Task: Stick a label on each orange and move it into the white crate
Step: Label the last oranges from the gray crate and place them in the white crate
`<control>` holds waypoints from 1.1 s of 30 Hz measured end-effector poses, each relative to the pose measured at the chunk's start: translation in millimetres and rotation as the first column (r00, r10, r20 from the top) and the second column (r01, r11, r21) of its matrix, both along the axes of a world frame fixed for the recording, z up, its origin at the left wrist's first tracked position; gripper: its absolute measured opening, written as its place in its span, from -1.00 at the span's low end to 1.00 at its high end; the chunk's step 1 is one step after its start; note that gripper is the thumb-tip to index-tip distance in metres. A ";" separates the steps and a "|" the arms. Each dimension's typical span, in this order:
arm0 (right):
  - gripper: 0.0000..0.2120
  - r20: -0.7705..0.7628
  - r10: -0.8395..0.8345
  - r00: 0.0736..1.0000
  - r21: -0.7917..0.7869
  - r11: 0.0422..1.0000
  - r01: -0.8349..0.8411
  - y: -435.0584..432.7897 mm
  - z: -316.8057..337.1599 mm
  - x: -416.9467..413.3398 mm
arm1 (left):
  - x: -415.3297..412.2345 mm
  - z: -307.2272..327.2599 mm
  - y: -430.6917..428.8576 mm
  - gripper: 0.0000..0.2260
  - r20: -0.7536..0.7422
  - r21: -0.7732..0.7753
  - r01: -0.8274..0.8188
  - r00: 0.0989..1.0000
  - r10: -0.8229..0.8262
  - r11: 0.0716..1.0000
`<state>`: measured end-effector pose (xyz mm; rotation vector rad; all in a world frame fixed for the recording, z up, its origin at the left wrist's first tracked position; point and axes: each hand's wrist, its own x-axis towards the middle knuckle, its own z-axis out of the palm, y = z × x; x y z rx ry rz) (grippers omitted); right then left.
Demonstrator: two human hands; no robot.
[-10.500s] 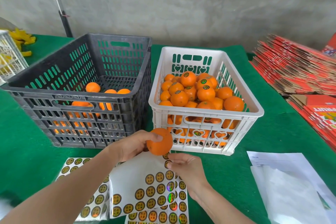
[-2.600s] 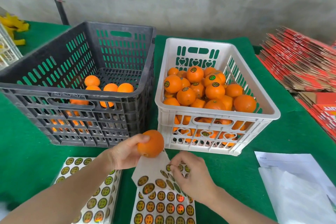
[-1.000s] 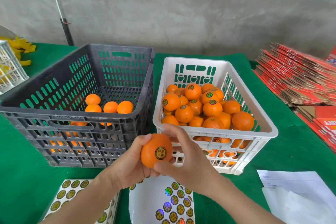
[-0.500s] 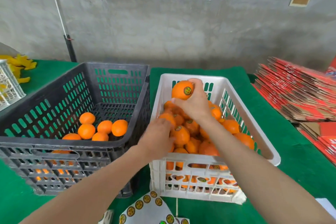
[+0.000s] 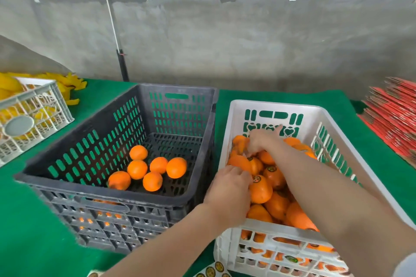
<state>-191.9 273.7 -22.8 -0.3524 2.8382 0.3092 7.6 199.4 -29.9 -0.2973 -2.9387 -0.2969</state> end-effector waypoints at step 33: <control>-0.52 -0.390 0.342 0.855 -0.546 0.662 -0.514 -144.4 23.6 102.0 | -144.2 -64.9 -208.6 -0.22 0.761 -0.286 0.185 0.640 0.105 0.940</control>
